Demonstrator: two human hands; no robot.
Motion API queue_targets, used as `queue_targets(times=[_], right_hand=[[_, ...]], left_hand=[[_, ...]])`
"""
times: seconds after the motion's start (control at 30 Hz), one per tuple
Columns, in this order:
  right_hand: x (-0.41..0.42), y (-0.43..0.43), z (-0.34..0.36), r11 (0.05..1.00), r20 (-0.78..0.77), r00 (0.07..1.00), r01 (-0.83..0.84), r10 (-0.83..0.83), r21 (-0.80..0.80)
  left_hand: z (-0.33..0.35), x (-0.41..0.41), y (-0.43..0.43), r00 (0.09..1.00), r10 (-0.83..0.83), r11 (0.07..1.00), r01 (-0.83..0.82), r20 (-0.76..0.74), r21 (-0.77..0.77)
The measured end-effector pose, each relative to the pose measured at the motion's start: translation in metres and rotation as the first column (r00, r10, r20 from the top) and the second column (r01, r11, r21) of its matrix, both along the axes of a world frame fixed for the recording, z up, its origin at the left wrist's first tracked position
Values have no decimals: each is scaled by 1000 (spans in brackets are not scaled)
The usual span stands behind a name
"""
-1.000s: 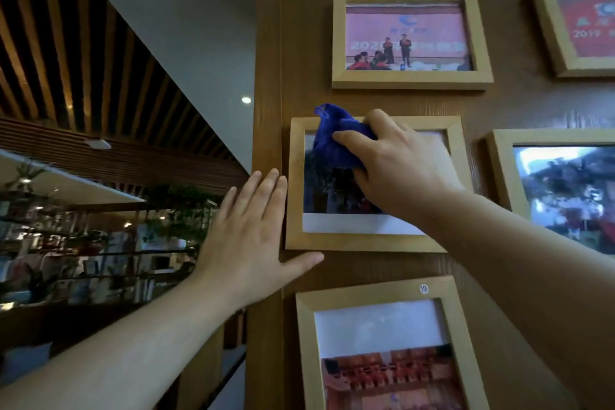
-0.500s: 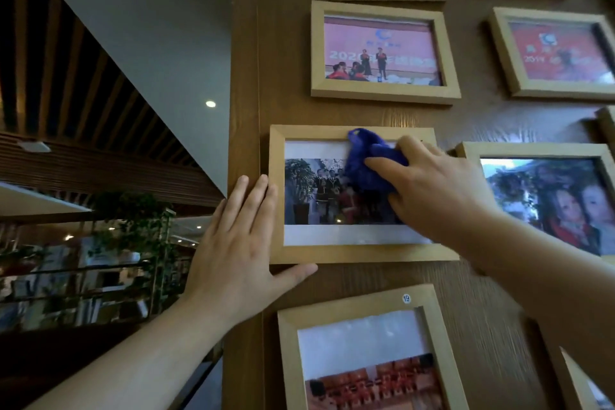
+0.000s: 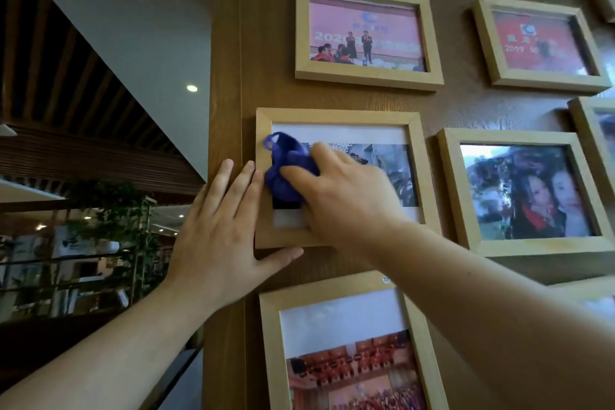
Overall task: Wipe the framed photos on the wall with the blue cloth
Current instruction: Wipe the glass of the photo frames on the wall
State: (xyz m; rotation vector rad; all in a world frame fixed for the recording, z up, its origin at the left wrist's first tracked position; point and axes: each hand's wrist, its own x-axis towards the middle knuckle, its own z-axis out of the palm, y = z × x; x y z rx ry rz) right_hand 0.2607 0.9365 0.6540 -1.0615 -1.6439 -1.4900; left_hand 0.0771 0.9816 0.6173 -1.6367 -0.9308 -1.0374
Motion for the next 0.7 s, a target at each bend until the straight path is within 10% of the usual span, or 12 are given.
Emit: queue_targets(times=[0.43,0.7], right_hand=[[94,-23,-15,964,-243,933,265,-265,-32],[18,-19,-24,990,27,992,127,-125,-57]], left_hand=[[-1,0,2,1000,-21,1000,21,19,15],[0,0,0,999,-47,999,47,14,8]])
